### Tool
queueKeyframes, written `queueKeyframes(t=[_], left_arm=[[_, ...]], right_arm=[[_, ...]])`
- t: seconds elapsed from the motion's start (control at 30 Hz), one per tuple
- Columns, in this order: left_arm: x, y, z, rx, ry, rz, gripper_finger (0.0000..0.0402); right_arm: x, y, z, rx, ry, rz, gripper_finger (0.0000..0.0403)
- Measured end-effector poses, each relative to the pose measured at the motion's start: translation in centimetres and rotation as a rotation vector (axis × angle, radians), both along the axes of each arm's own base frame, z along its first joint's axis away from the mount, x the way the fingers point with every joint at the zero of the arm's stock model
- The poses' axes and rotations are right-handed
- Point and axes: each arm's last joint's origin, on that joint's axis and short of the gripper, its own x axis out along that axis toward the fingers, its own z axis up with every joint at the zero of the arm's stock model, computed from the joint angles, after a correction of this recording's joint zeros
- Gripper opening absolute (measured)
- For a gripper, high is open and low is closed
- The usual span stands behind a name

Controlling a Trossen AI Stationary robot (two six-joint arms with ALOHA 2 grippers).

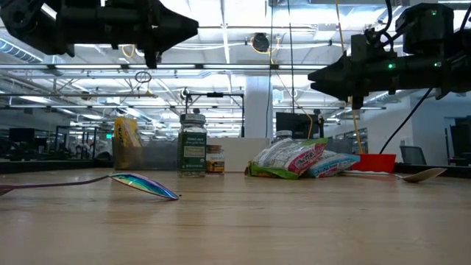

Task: Pick & Place Food Item
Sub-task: Put the green seasoning bottle into the right black bin

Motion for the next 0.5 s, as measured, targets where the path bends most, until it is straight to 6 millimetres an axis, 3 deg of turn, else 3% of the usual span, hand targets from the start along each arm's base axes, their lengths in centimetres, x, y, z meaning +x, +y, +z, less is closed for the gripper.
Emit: queueKeyframes(t=[0.3, 0.5], left_arm=[[0.1, 0.0, -0.3, 0.063, 0.047, 0.012, 0.0081], [-0.2, 0.3, 0.8, 0.18, -0.04, 0.059, 0.0081]], right_arm=[[0.1, 0.0, -0.6, -0.029, 0.079, -0.006, 0.0155], [0.0, -0.3, -0.4, -0.012, 0.05, -0.019, 0.0155]])
